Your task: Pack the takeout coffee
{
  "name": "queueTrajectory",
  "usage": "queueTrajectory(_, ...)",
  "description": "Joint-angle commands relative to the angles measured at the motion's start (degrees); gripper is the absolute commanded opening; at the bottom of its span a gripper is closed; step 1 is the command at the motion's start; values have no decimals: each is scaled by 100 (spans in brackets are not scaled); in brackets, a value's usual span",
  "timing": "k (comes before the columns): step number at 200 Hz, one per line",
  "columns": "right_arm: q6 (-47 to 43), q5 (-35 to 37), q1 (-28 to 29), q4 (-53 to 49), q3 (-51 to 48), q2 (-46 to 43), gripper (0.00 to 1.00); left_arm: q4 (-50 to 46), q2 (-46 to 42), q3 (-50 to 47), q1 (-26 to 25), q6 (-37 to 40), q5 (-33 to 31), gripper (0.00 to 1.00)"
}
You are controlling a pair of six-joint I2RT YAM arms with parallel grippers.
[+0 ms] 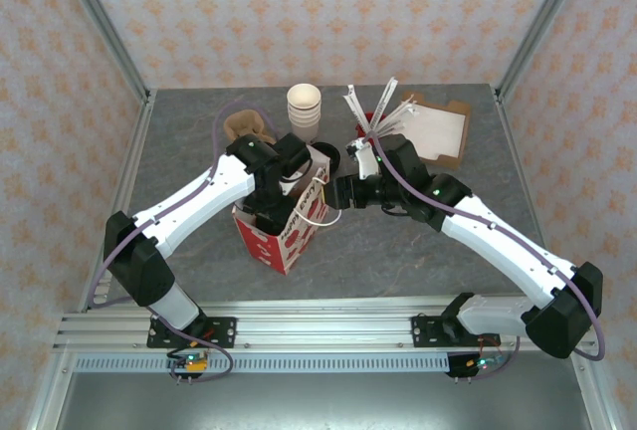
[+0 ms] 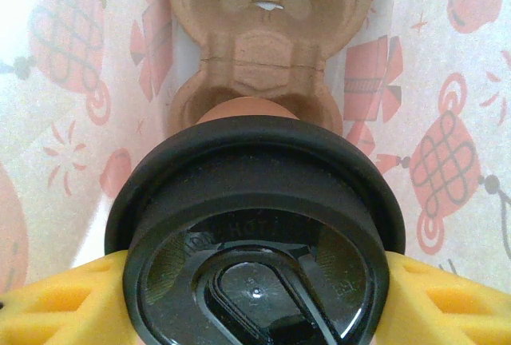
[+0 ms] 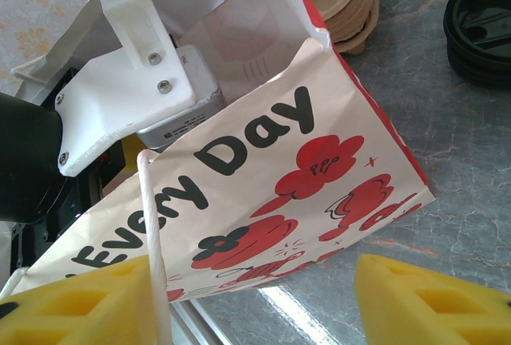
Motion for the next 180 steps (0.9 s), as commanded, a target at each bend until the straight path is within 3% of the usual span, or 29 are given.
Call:
queueTrajectory(1,14,113,40,70,83,-68,65,11,-100,-41,54,63,45,45)
queueTrajectory(180,-7,132,48,26,139,-40,66,0,-82,-90,54,135,145,45)
